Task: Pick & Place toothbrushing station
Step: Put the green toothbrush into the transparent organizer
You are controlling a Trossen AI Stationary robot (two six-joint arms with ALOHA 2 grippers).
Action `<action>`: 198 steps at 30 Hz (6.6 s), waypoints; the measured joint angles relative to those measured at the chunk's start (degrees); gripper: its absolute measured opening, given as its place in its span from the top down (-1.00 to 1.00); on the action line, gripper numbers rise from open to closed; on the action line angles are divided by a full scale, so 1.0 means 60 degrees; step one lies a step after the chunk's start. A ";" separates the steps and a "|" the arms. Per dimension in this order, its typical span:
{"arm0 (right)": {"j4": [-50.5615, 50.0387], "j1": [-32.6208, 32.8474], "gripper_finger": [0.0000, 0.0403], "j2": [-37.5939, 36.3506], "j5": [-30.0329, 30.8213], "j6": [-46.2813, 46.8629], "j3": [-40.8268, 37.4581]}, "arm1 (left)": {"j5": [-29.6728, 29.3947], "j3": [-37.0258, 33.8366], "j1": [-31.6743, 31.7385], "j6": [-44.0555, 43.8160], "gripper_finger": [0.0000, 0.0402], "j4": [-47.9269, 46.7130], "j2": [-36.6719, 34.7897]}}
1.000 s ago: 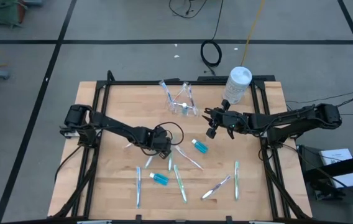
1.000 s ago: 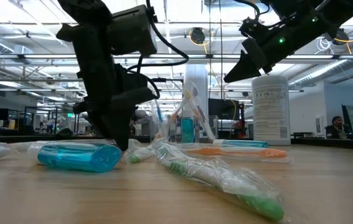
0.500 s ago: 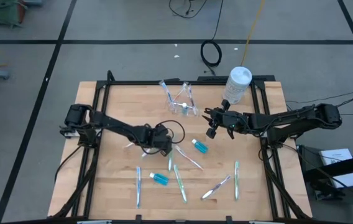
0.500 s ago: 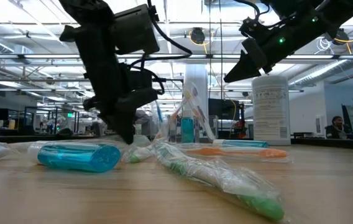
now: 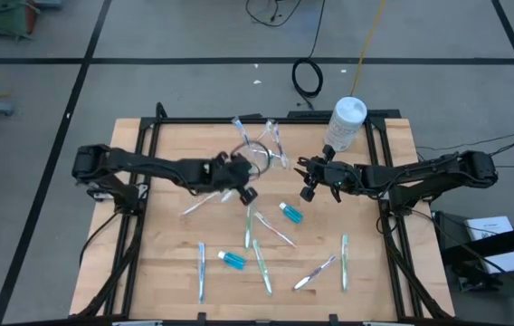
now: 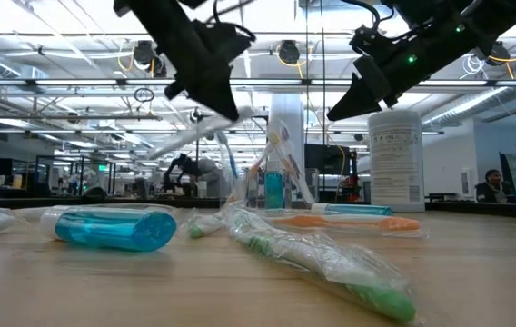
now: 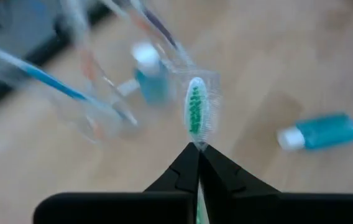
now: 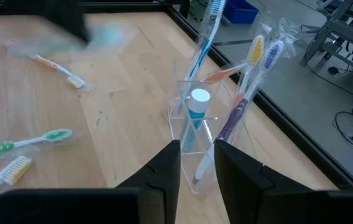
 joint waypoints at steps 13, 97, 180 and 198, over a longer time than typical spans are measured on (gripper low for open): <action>0.0000 0.0002 0.56 0.0000 -0.0004 0.0025 0.0004 | 0.0046 -0.0022 0.2066 0.3640 0.96 0.6100 -0.0322; 0.0004 0.0017 0.56 -0.0004 0.0000 -0.0004 0.0002 | -0.3701 -0.3085 0.1418 0.4062 0.87 0.8998 0.0590; -0.1757 0.4816 0.56 0.0478 -0.4509 0.7609 0.0000 | 0.0444 -0.2565 0.0697 0.2645 0.21 0.3376 -0.3291; -0.6682 0.7186 0.56 0.0280 -0.5529 1.7552 0.0000 | 0.0284 -0.2565 0.0744 0.3477 0.21 0.4534 -0.3291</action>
